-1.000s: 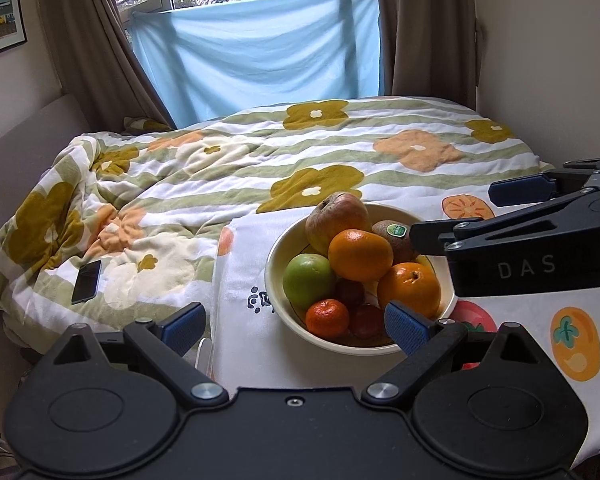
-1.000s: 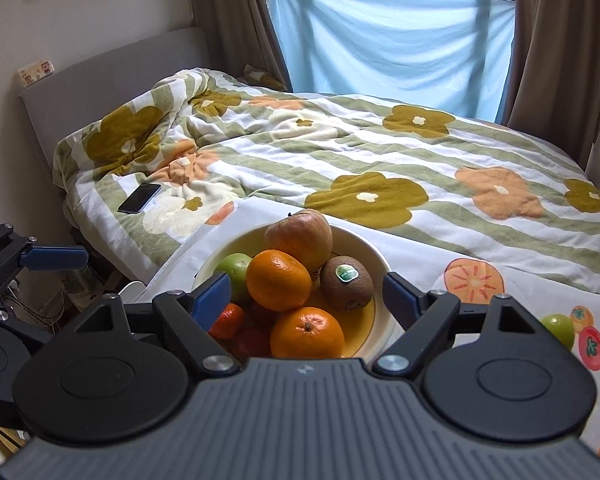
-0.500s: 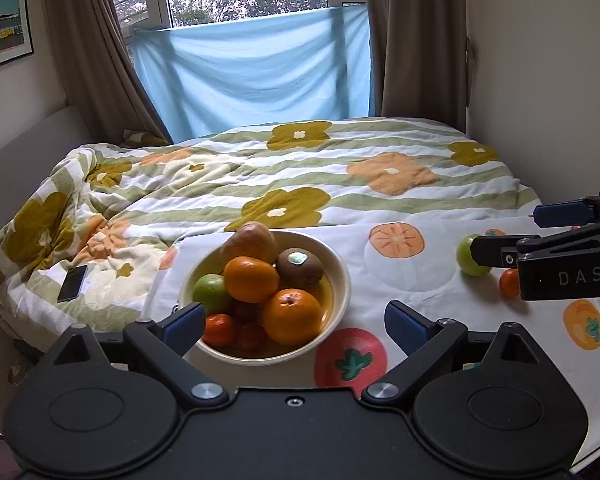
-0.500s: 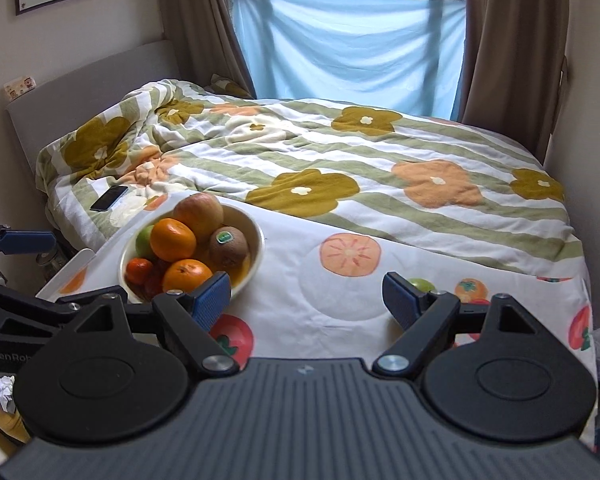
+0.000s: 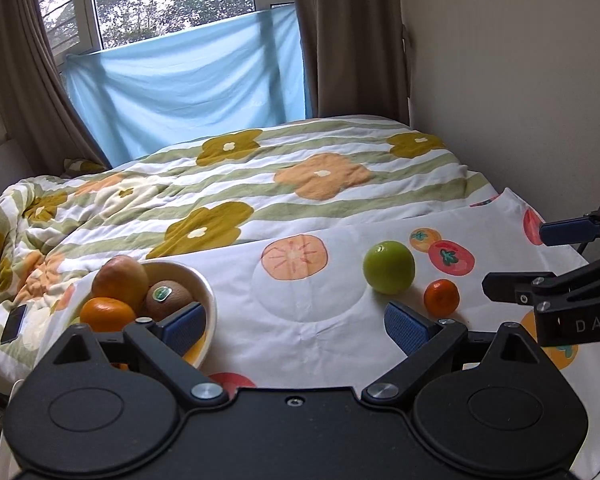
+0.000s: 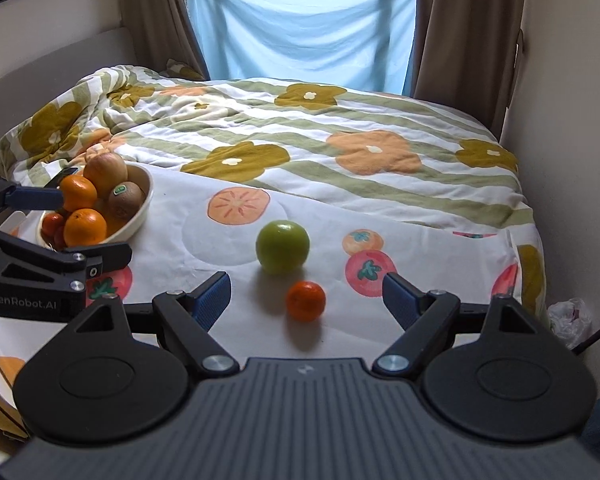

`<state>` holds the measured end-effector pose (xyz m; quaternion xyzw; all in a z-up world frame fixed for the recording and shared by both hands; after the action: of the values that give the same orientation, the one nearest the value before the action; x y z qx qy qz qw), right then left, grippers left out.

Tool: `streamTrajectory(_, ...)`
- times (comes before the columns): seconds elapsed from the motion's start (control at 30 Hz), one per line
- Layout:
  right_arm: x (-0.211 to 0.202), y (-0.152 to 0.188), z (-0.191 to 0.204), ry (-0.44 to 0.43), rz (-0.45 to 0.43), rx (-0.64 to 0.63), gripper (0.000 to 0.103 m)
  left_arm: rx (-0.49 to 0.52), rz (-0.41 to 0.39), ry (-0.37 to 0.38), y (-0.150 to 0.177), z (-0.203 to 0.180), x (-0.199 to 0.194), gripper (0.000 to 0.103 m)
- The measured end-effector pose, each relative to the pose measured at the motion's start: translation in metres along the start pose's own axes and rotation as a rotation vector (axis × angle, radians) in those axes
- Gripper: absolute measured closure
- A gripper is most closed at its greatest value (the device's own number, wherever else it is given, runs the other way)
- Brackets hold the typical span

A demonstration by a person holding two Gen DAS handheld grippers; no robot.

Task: Organize fruits
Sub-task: 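Move both tools back toward the green apple and last tangerine, then grasp the green apple with the left tool while the right tool grasps the tangerine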

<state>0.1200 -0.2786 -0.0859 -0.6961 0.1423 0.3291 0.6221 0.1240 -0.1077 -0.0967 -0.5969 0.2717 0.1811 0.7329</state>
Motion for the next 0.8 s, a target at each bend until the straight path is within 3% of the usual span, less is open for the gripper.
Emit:
streamTrajectory(0.37,0.048,0.040,-0.027,-0.005,0.055,0.025,0.007,0.119,0.023,0.119,-0.013,-0.050,0.080,0.006)
streamTrajectory(0.6,0.072,0.043,-0.023,-0.030,0.067,0.052,0.008,0.191,0.055,0.151,-0.018,-0.063,0.121,0.014)
streamTrajectory(0.8,0.083,0.042,-0.018,-0.043,0.071,0.056,0.013,0.191,0.066,0.187,-0.019,-0.068,0.135,0.016)
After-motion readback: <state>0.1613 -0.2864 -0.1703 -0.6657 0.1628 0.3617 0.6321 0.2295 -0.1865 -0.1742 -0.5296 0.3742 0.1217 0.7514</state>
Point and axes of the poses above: each gripper's, at about its wrist camera, not at the fingertips, and x roughly the way its jaws point, z to its left, y to its underside, the point moved 6 cm from there along x, roughly the way its jaws point
